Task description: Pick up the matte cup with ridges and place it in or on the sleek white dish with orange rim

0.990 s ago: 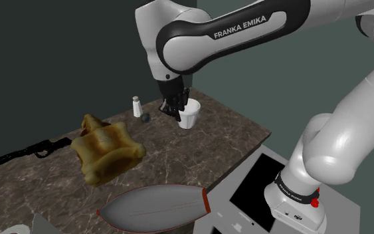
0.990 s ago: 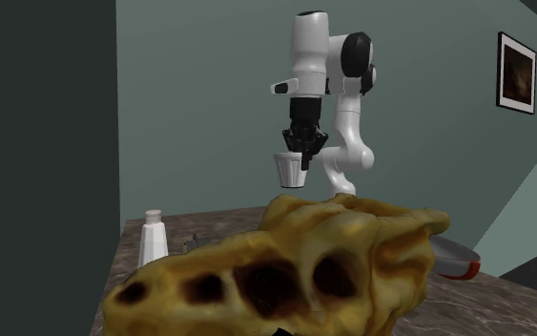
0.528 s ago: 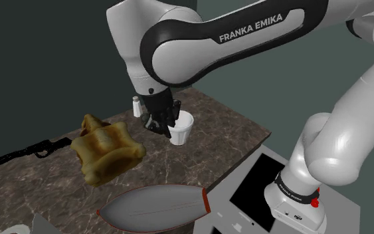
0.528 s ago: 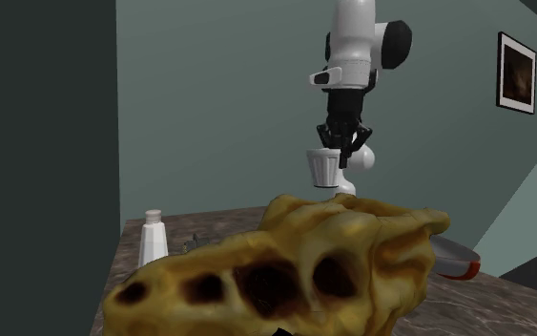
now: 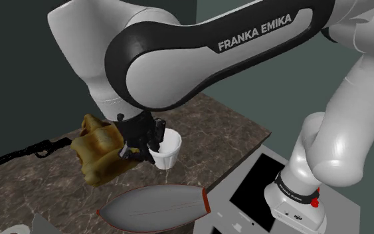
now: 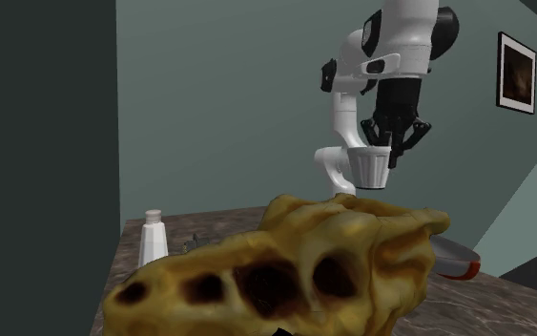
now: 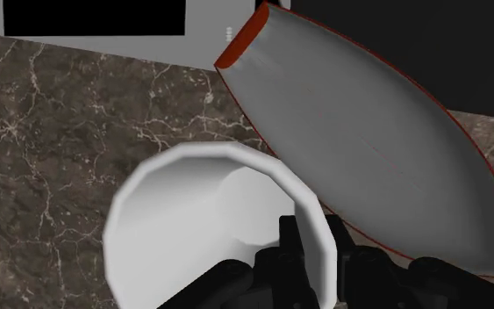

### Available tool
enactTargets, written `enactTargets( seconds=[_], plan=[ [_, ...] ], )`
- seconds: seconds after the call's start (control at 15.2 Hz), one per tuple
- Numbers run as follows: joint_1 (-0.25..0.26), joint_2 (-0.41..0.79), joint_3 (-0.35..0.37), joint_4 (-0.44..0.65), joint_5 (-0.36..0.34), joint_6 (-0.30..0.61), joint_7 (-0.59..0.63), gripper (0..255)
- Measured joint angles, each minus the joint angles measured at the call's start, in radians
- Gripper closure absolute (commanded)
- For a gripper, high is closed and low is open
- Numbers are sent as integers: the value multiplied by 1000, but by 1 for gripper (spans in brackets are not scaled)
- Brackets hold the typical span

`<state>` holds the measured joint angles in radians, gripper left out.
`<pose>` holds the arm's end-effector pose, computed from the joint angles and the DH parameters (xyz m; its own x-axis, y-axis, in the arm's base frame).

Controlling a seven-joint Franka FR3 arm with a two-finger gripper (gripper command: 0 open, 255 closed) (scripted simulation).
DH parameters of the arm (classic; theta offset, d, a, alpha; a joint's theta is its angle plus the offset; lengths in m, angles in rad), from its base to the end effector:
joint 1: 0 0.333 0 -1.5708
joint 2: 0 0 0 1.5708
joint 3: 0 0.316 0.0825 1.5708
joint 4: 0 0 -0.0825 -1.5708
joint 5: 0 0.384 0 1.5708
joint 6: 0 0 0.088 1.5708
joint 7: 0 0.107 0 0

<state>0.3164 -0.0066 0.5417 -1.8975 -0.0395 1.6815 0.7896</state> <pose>0.3522 0.4025 0.4836 0.9908 0.0655 -0.1181 0.0859 -0.9804 0.1771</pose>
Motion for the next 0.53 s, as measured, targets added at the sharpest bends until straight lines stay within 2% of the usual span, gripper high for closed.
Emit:
enactTargets(
  seconds=[0.26,0.33,0.53],
  plan=[
    [58,85,52,89,-23,-22,118,255],
    [79,128,66,144,-41,-44,154,255],
    [99,155,77,148,-51,-26,190,255]
  ],
)
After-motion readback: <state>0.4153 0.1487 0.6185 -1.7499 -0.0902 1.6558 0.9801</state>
